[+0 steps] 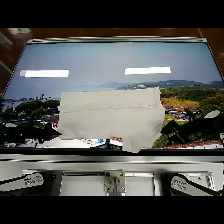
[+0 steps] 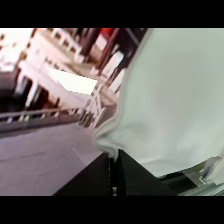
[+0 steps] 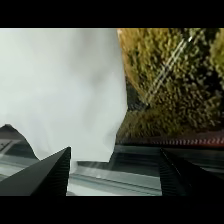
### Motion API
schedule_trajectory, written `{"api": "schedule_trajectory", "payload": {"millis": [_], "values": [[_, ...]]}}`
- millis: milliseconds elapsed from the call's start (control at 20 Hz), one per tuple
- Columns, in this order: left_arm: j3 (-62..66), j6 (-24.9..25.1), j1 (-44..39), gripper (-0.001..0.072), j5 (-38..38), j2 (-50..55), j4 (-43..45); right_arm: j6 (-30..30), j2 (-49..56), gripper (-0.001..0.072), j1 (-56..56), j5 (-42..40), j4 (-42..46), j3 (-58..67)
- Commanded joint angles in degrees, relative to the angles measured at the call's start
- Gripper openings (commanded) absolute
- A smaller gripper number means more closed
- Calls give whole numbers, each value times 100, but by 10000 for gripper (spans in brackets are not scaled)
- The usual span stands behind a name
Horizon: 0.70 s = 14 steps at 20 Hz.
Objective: Fold the shirts.
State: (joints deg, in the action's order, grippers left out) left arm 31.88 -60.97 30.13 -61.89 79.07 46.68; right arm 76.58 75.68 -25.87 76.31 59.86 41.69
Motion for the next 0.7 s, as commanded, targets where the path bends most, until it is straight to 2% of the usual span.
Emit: {"api": "schedule_trajectory", "payload": {"millis": [0,300,450,500,600,650], "values": [[7,149,-2,38,-297,-46,-157,-192,-2,660,4,-446,-400,-741],[9,291,-2,38,-304,-74,-551,-319,-2,649,39,-1250,-1078,-1161],[9,352,-2,38,-258,-74,-776,-317,-2,640,671,-1456,-1049,-1172],[9,350,-2,38,-232,-74,-824,-319,-2,515,890,-1462,-1040,-1167],[9,352,0,38,-221,-74,-857,-317,-33,207,997,-1429,-1012,-1163],[9,354,0,38,-223,-74,-857,-334,-96,94,960,-1392,-1027,-1119]]}}
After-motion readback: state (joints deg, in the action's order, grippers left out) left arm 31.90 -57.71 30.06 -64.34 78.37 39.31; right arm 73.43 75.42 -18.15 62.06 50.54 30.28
